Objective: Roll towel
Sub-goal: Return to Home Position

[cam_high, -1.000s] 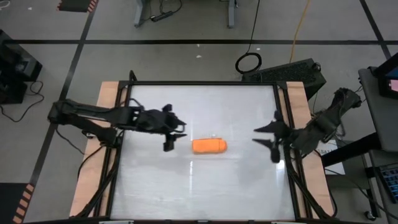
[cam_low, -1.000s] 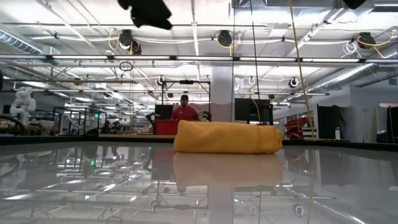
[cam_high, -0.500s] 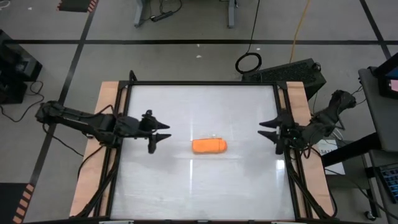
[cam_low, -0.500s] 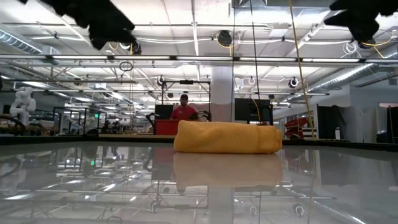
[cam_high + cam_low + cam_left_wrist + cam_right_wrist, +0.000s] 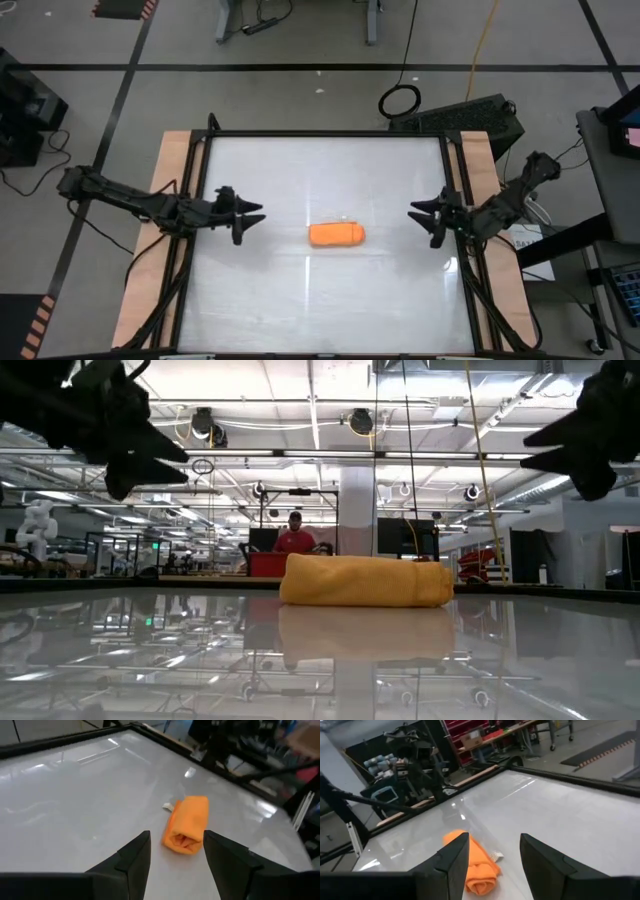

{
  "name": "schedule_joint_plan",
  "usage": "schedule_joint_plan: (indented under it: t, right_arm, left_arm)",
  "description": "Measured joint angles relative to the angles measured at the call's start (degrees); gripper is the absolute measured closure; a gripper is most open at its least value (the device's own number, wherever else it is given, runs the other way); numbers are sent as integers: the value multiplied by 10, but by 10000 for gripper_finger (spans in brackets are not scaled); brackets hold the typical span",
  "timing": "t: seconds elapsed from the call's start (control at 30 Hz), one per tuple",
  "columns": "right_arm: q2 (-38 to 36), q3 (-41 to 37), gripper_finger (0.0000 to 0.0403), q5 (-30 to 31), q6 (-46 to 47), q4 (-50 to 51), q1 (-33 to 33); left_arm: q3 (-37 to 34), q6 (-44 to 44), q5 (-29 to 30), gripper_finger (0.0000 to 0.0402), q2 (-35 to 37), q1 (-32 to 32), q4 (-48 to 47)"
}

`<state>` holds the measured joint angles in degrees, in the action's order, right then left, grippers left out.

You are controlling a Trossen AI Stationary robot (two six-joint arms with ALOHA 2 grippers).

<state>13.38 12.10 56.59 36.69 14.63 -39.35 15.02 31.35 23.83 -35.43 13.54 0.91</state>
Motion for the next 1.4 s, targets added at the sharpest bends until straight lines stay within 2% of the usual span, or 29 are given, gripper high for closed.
schedule_joint_plan:
  t: [0.23, 0.5, 0.87, 1.27, 1.4]
  right_arm:
    - [-39, -39, 237, 25, 17, 2, 0]
    - [-50, -64, 237, 37, 7, 3, 0]
    - [-51, -64, 237, 79, -32, 5, 0]
    - [-51, -64, 237, 74, -19, 3, 0]
    - [-51, -64, 237, 44, -23, 3, 0]
  left_arm:
    - [-76, 47, 29, 215, 32, 13, 73]
    - [-145, 68, 82, 215, 39, 17, 173]
    - [-146, 58, 104, 215, 38, 18, 157]
    - [-147, 54, 80, 215, 38, 17, 155]
    - [-147, 54, 79, 215, 38, 17, 155]
